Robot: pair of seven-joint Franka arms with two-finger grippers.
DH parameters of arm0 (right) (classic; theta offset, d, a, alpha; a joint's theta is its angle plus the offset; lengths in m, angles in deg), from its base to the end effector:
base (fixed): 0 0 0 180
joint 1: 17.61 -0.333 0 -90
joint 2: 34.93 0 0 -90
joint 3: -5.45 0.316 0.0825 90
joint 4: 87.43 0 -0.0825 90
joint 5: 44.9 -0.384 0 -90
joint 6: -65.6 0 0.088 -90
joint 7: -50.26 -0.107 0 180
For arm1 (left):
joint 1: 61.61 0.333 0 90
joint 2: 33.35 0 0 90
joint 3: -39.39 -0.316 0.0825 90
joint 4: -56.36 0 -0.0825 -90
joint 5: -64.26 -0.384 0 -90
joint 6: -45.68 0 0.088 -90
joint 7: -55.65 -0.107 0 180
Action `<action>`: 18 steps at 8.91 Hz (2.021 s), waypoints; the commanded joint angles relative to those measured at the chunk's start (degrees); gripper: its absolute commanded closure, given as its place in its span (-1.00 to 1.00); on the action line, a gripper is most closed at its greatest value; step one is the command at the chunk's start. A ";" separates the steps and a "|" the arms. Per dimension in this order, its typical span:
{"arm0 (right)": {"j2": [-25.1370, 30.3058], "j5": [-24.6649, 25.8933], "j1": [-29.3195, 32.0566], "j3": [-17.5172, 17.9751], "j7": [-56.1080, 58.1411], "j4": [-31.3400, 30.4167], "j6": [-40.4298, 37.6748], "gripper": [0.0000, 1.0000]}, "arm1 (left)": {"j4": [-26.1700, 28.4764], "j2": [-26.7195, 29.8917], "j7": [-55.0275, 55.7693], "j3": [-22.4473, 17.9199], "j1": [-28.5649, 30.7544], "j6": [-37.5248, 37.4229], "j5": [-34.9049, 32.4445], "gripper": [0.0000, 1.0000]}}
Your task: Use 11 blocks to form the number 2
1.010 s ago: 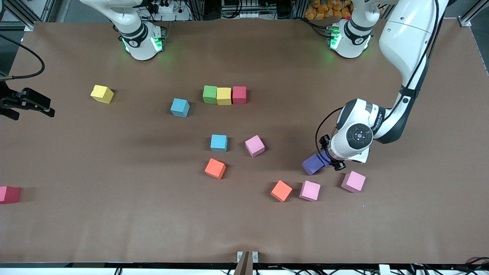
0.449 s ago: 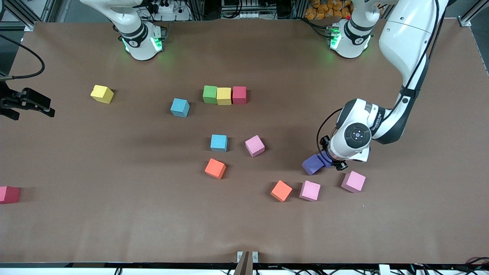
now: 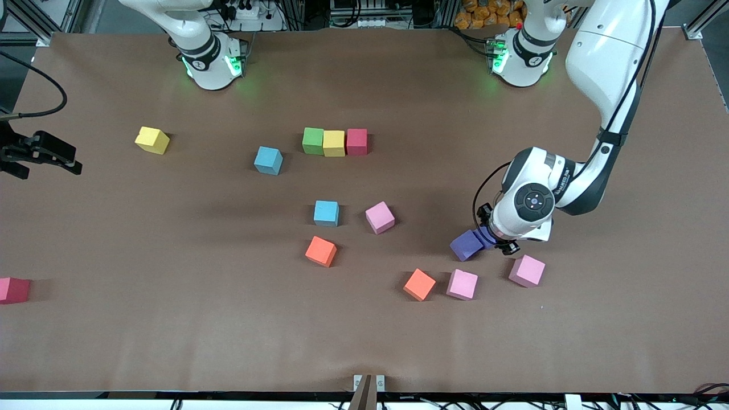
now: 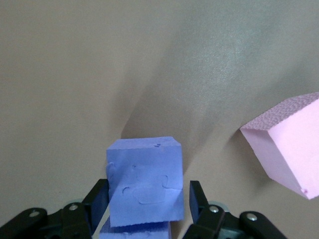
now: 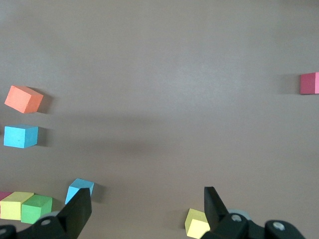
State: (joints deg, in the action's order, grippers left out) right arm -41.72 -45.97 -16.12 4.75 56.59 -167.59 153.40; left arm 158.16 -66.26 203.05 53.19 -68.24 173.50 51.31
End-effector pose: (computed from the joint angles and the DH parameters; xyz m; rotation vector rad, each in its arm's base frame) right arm 0.5876 -0.0199 0.6342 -3.1233 -0.1144 -0.0251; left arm 0.6137 -0.2091 0.2343 -1.5142 -2.6365 -0.0441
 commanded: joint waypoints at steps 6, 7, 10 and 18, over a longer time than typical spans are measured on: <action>0.28 -0.43 0.89 0.70 0.35 0.44 -0.35 -1.00 | 0.24 0.92 2.19 -0.18 0.04 -0.99 -3.67 -0.49; 0.28 -0.43 0.89 0.70 0.35 0.44 -0.35 -1.00 | 0.24 1.19 1.92 -0.18 0.21 -0.99 -3.76 -0.49; 0.28 -0.43 0.80 0.70 0.35 0.44 -0.35 -1.00 | 0.07 1.54 -2.90 0.43 0.04 -0.99 -6.04 -0.50; 0.28 -0.43 0.80 0.79 0.35 0.44 -0.35 -1.00 | -0.73 1.98 -1.15 0.43 0.30 -1.34 -4.54 -0.57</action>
State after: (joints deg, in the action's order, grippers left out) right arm -41.72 -45.97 -16.12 4.86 56.59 -167.59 153.40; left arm 157.08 -65.21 202.10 53.46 -68.14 173.16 46.74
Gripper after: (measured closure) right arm 0.000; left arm 0.211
